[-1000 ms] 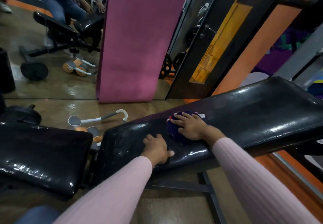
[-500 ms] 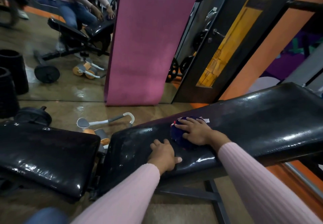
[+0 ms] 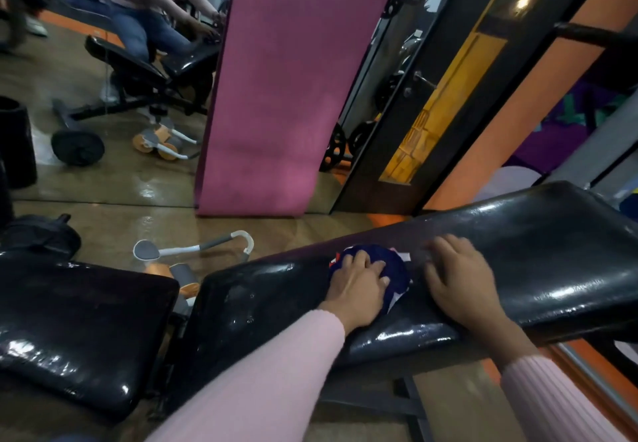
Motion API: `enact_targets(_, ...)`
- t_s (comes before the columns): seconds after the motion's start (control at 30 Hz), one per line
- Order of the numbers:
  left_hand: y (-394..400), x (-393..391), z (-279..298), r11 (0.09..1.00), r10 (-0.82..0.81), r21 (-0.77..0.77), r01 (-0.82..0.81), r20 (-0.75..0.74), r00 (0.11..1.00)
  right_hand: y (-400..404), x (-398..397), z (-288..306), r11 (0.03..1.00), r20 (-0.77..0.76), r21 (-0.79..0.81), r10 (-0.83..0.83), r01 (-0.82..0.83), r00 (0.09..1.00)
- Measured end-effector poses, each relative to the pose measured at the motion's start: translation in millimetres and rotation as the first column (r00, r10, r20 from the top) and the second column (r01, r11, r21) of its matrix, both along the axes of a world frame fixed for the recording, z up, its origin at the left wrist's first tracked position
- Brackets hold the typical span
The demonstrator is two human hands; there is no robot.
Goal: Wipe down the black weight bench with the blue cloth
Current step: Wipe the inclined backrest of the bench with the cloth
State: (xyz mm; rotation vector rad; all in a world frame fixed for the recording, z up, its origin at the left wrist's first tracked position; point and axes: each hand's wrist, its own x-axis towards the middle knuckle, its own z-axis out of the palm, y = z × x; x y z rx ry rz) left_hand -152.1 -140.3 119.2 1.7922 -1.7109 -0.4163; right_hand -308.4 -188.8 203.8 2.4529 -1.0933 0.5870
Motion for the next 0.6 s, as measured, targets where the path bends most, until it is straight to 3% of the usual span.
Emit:
enact_targets(0.1, -9, -9, -9, 0.997, 0.023, -0.076, -0.024, -0.022, 1.0, 5, -29, -3, 0.967, 0.123, -0.239, -0.06, 0.088, 0.991)
enact_targets(0.27, -33, -3, -8, 0.989, -0.063, 0.127, 0.077, -0.112, 0.992, -4, -37, -13, 0.965, 0.189, -0.246, -0.045, 0.091, 0.981)
enact_targets(0.43, -33, 27, -18, 0.925, 0.074, 0.379, -0.002, -0.173, 0.982, -5, -28, -14, 0.966, -0.052, -0.252, -0.082, 0.066, 0.995)
enact_targets(0.53, -14, 10, -14, 0.931, 0.003, 0.363, 0.043, -0.125, 0.992, -12, -24, -12, 0.978, -0.227, -0.166, -0.163, 0.127, 0.96)
enact_targets(0.6, -10, -15, -3, 0.951, -0.102, 0.285, 0.122, -0.084, 0.991, -12, -25, -10, 0.979, -0.262, -0.132, -0.185, 0.155, 0.947)
